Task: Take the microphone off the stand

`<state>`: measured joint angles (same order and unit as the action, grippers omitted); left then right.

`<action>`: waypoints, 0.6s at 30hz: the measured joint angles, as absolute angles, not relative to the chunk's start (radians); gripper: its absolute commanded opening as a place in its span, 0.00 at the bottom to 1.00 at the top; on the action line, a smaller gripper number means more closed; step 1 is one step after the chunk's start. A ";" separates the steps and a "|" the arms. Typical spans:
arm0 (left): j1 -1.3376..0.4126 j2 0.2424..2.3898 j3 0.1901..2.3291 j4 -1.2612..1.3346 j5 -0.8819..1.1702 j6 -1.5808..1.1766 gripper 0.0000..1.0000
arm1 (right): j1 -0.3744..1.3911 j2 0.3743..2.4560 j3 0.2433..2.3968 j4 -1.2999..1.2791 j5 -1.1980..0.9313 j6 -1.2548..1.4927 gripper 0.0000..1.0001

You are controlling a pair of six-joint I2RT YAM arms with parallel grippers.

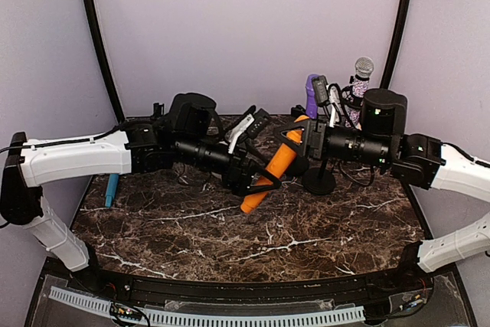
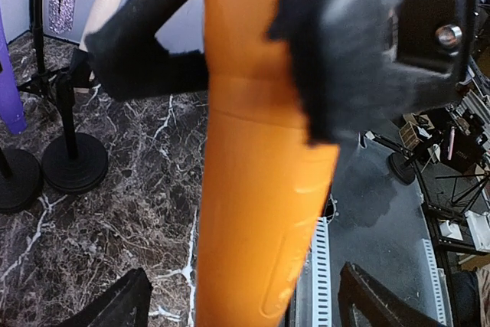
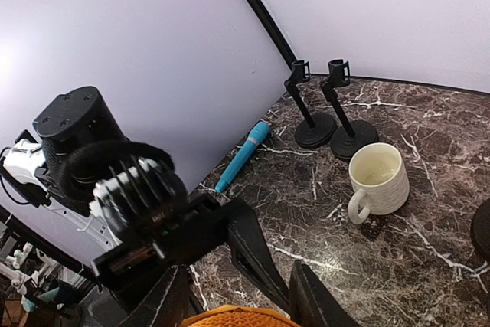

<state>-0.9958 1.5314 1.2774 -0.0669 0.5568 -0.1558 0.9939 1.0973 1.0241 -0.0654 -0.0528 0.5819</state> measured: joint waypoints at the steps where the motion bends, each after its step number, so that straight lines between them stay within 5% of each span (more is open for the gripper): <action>1: -0.999 1.543 1.279 -0.066 0.560 -0.161 0.87 | 0.994 1.097 1.023 -0.059 -0.065 0.582 0.18; 6: -1.004 1.580 1.296 -0.048 0.579 -0.187 0.59 | 0.994 1.098 1.023 -0.037 -0.115 0.582 0.18; 11: -1.004 1.580 1.303 -0.019 0.604 -0.200 0.52 | 0.994 1.098 1.023 -0.037 -0.131 0.580 0.18; 18: -1.005 1.580 1.301 0.000 0.622 -0.193 0.28 | 0.994 1.104 1.023 -0.035 -0.139 0.581 0.19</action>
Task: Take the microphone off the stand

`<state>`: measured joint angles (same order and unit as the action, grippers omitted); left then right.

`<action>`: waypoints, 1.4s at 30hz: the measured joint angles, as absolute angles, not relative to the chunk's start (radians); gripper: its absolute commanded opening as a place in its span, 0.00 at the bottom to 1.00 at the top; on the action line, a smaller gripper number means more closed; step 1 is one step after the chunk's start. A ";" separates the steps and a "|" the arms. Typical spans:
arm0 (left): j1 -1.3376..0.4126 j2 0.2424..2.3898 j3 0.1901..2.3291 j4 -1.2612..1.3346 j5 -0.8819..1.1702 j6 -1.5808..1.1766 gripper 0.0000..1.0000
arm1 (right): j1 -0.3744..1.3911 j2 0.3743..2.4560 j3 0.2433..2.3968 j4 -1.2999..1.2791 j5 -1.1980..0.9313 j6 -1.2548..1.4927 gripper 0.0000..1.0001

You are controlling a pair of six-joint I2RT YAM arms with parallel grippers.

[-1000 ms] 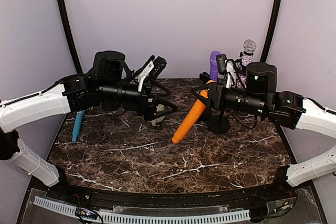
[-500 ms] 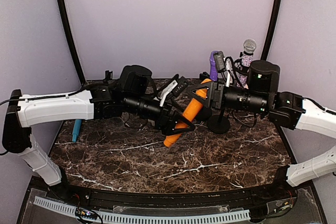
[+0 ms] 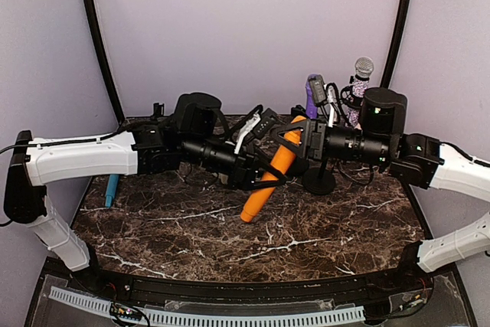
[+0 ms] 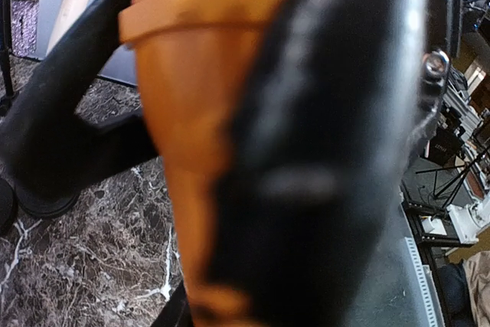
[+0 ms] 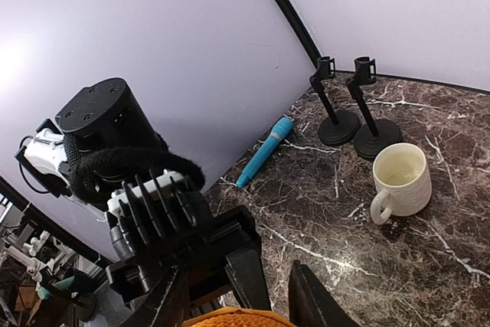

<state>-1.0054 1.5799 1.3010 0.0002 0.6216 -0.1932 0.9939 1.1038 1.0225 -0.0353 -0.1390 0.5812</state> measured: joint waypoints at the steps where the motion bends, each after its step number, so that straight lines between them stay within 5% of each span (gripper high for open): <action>1: -1.009 1.580 1.300 0.002 0.626 -0.187 0.24 | 0.994 1.106 1.023 -0.031 -0.142 0.587 0.21; 4: -1.012 1.578 1.300 0.000 0.627 -0.191 0.18 | 0.994 1.106 1.023 -0.029 -0.142 0.585 0.30; 9: -1.012 1.576 1.298 0.002 0.623 -0.191 0.11 | 0.994 1.105 1.023 -0.029 -0.133 0.584 0.69; 12: -1.012 1.569 1.283 0.000 0.599 -0.197 0.08 | 0.994 1.097 1.023 -0.033 -0.106 0.579 0.80; 24: -0.882 1.465 1.066 -0.078 0.445 -0.292 0.02 | 0.994 0.997 1.018 -0.172 0.209 0.607 0.84; 34: -0.408 1.228 0.899 -0.344 0.307 -0.279 0.02 | 0.994 0.971 0.999 -0.244 0.309 0.616 0.83; 42: -0.020 1.388 0.936 -0.455 0.287 -0.178 0.05 | 0.994 0.963 0.998 -0.271 0.340 0.627 0.83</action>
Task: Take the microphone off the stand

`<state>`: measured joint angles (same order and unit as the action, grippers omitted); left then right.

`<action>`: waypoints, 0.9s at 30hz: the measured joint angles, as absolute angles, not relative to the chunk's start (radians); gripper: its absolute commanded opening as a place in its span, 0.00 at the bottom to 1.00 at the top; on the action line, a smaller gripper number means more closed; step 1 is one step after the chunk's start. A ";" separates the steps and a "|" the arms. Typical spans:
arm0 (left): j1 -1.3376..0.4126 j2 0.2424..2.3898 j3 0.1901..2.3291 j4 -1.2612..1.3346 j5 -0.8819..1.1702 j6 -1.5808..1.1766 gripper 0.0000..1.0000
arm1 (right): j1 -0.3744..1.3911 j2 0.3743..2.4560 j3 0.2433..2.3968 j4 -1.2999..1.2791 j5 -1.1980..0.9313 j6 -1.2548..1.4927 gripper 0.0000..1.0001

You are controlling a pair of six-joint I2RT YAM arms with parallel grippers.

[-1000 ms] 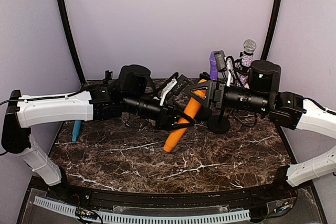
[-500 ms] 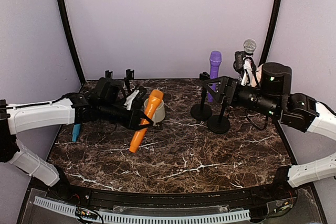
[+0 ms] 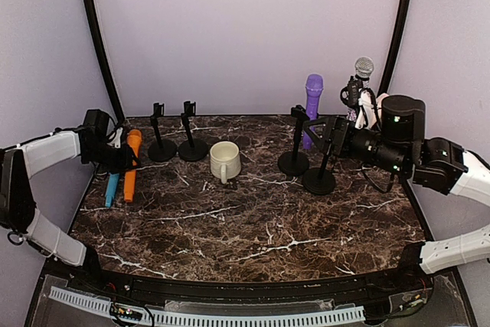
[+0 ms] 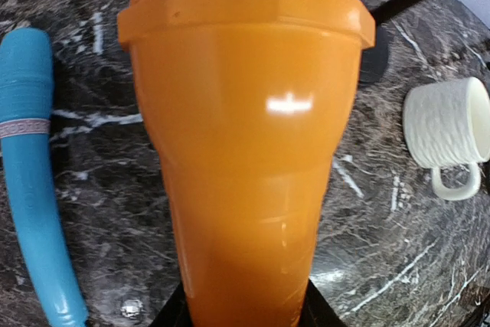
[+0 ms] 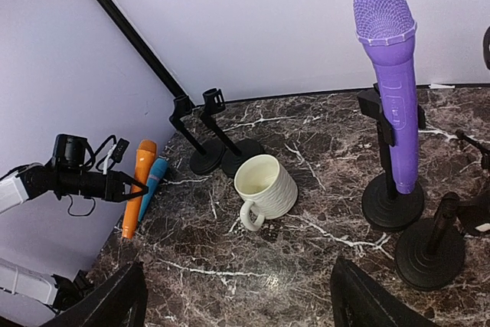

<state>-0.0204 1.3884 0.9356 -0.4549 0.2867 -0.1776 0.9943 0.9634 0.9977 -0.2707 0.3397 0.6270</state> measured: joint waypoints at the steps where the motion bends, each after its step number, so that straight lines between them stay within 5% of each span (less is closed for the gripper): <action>1: 0.012 1.420 0.952 -0.462 0.287 -0.171 0.05 | 0.994 0.955 0.994 -0.274 0.344 0.631 0.83; 12: 0.087 1.726 1.166 -0.474 0.191 -0.098 0.07 | 0.994 0.847 0.950 -0.316 0.391 0.678 0.83; 27: 0.087 1.810 1.174 -0.474 0.093 -0.050 0.19 | 0.994 0.919 0.949 -0.330 0.397 0.690 0.83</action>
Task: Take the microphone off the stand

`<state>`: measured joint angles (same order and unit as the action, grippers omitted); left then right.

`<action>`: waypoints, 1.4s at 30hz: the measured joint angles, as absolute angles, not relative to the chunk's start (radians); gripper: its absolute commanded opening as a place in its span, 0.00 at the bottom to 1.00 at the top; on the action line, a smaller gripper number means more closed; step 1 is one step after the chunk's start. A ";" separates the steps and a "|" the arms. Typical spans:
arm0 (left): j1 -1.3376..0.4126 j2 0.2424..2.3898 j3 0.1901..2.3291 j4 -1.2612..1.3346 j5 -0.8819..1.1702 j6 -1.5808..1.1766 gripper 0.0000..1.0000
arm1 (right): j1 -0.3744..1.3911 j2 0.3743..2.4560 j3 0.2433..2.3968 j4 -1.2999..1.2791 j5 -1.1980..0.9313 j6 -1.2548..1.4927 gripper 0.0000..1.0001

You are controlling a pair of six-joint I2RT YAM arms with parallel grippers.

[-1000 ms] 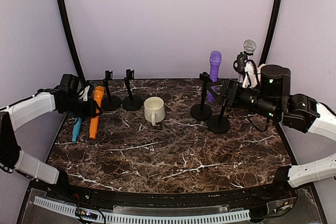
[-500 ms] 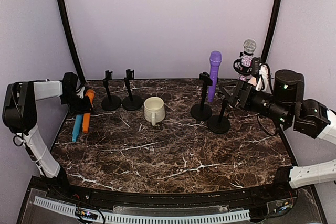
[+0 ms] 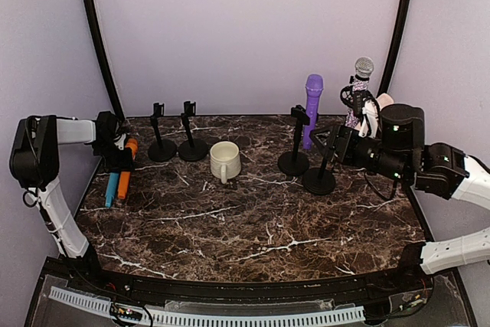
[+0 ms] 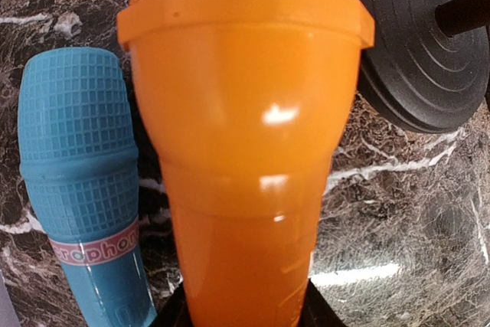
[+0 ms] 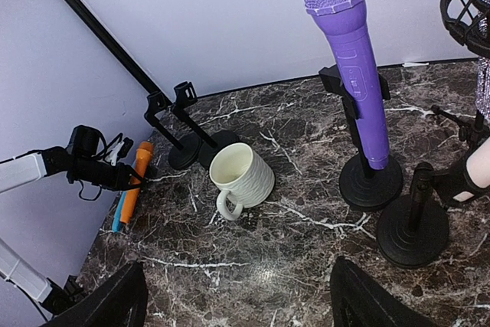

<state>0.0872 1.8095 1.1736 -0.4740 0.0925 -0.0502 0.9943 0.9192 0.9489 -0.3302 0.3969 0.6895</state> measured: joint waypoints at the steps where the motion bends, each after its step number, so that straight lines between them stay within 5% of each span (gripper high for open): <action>1: 0.087 1.811 1.174 -0.474 0.092 -0.048 0.21 | 0.994 0.922 0.949 -0.330 0.397 0.690 0.83; 15: 0.087 1.846 1.174 -0.474 0.090 -0.033 0.46 | 0.994 0.927 0.949 -0.329 0.393 0.690 0.83; 29: 0.087 1.827 1.168 -0.461 0.104 -0.023 0.57 | 0.994 0.929 0.963 -0.345 0.390 0.683 0.84; 42: 0.078 1.328 1.122 -0.345 0.216 -0.002 0.72 | 0.886 0.891 1.149 -0.548 0.482 0.604 0.96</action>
<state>0.0780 1.3285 1.1221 -0.3447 0.2161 -0.0017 0.8860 0.8913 1.1488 -0.5476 0.4820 0.6037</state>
